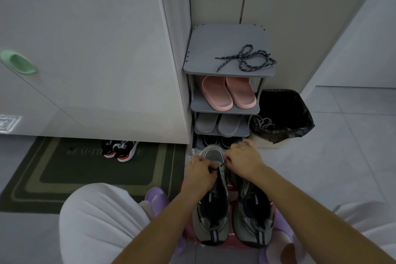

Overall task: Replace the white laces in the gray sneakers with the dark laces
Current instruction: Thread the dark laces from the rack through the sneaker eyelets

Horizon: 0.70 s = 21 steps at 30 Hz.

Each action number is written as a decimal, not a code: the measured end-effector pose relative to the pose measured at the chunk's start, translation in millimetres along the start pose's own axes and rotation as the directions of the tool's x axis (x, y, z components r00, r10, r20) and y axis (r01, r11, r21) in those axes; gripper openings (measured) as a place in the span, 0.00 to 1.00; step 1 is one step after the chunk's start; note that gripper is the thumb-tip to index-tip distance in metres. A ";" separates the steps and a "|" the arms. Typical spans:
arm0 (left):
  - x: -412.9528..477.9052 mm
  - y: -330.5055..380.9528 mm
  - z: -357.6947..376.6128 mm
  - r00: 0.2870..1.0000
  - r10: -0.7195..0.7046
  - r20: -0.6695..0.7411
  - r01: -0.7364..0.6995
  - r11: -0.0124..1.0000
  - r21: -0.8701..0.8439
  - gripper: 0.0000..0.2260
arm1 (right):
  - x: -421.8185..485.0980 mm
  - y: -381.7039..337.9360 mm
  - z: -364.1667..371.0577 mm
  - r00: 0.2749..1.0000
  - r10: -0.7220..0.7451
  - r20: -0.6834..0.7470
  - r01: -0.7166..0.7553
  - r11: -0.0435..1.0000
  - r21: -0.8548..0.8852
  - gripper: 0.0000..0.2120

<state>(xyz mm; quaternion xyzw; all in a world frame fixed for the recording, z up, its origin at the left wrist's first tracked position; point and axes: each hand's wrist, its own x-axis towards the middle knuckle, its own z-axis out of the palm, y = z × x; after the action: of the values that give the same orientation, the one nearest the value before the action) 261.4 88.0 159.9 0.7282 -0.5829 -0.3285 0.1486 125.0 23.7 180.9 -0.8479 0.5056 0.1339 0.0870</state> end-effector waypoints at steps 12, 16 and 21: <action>-0.8 0.6 1.1 1.000 -0.004 -0.029 0.004 1.000 0.001 0.12 | 1.0 -8.0 -0.2 0.995 -0.094 0.027 0.096 0.992 -0.087 0.12; 0.6 1.6 1.5 0.999 -0.010 -0.038 0.010 1.000 0.006 0.11 | 2.0 -5.3 1.5 0.998 -0.048 0.048 0.050 0.998 -0.045 0.12; 3.1 8.8 3.2 0.998 -0.016 -0.058 0.024 0.988 0.151 0.11 | 0.0 -7.5 6.8 0.999 -0.012 0.050 0.012 1.000 0.002 0.12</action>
<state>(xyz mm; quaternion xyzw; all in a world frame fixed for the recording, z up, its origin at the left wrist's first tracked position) 253.1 83.1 161.8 0.7522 -0.5944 -0.2639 0.1058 130.7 29.2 174.5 -0.8471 0.4983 0.1542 0.1013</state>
